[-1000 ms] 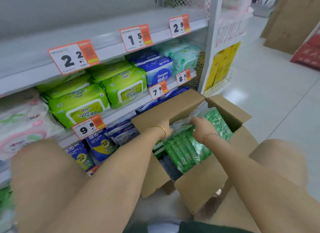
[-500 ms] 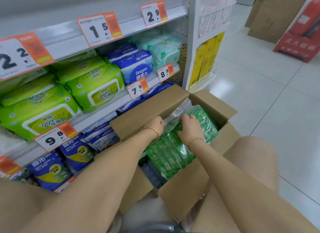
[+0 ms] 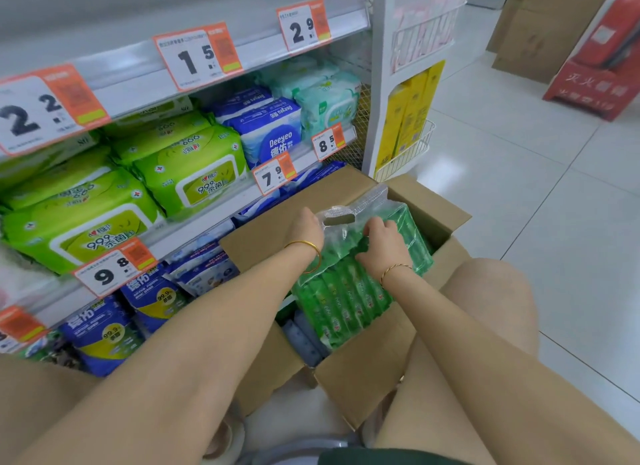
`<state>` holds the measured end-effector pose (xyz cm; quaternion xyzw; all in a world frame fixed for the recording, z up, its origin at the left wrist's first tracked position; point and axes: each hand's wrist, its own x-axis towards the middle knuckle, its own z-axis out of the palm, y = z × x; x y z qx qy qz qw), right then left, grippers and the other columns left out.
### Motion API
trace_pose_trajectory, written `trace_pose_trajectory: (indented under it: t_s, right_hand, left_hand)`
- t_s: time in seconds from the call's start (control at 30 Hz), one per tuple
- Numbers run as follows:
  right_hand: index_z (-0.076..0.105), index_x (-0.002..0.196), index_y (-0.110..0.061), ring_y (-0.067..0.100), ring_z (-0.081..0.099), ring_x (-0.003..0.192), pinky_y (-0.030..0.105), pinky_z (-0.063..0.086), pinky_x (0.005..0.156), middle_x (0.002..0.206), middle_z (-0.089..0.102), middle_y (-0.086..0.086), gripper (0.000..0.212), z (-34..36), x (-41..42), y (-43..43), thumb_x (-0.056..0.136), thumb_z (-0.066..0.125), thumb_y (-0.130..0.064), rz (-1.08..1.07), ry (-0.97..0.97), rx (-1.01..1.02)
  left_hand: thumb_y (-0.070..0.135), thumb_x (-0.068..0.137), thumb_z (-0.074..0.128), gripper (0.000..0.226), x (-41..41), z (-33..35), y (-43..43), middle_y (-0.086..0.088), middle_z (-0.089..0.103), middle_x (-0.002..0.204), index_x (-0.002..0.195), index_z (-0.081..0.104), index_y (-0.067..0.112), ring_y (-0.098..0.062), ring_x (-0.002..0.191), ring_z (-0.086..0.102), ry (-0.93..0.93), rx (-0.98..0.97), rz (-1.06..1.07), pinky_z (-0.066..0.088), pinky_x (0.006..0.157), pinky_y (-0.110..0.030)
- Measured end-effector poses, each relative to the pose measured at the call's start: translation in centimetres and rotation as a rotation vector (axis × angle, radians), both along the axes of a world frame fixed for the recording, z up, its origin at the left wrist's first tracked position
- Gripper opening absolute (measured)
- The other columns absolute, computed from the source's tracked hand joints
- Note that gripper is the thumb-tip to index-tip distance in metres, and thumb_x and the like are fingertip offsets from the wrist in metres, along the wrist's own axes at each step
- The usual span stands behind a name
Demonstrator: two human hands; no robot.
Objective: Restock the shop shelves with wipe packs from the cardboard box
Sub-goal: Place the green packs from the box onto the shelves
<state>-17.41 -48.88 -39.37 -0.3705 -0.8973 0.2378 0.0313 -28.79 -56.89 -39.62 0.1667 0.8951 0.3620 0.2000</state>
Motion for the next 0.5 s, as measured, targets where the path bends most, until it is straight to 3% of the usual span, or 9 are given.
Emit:
trace_pose_trajectory:
  t_s: [0.1,0.2,0.3,0.5]
  right_hand:
    - [0.044,0.106,-0.008,0.031,0.054,0.093,0.04,0.049,0.081,0.114,0.045,0.014,0.038,1.0,0.9,0.5,0.079,0.07,-0.009,-0.039,0.028,-0.025]
    - [0.042,0.106,-0.008,0.031,0.052,0.096,0.042,0.049,0.082,0.116,0.044,0.014,0.043,1.9,1.8,0.5,0.077,0.074,-0.015,-0.071,0.07,-0.046]
    - [0.042,0.105,-0.006,0.027,0.047,0.09,0.043,0.048,0.083,0.114,0.044,0.013,0.052,2.4,2.4,0.2,0.073,0.078,-0.025,-0.099,0.132,-0.059]
    - [0.042,0.096,-0.01,0.022,0.043,0.088,0.035,0.044,0.082,0.1,0.041,0.005,0.058,3.9,0.4,-2.2,0.065,0.082,-0.039,-0.155,0.433,-0.117]
  left_hand:
    - [0.019,0.099,0.027,0.025,1.0,1.4,1.1,-0.01,0.045,0.09,0.106,0.045,0.003,-0.023,0.084,0.044,-0.082,0.095,-0.01,0.039,0.078,-0.034]
    - [0.035,0.092,0.047,0.024,1.8,2.8,1.5,0.001,0.041,0.071,0.081,0.042,0.014,-0.022,0.073,0.044,-0.098,0.218,-0.061,0.039,0.072,-0.033]
    - [0.022,0.082,0.064,0.041,1.9,4.8,1.1,0.003,0.03,0.063,0.063,0.028,0.021,-0.015,0.058,0.032,0.016,0.274,-0.169,0.03,0.059,-0.029]
    - [0.015,0.081,0.067,0.046,0.4,11.4,-2.0,0.005,0.028,0.062,0.061,0.025,0.021,-0.009,0.055,0.025,0.26,0.306,-0.235,0.021,0.05,-0.023]
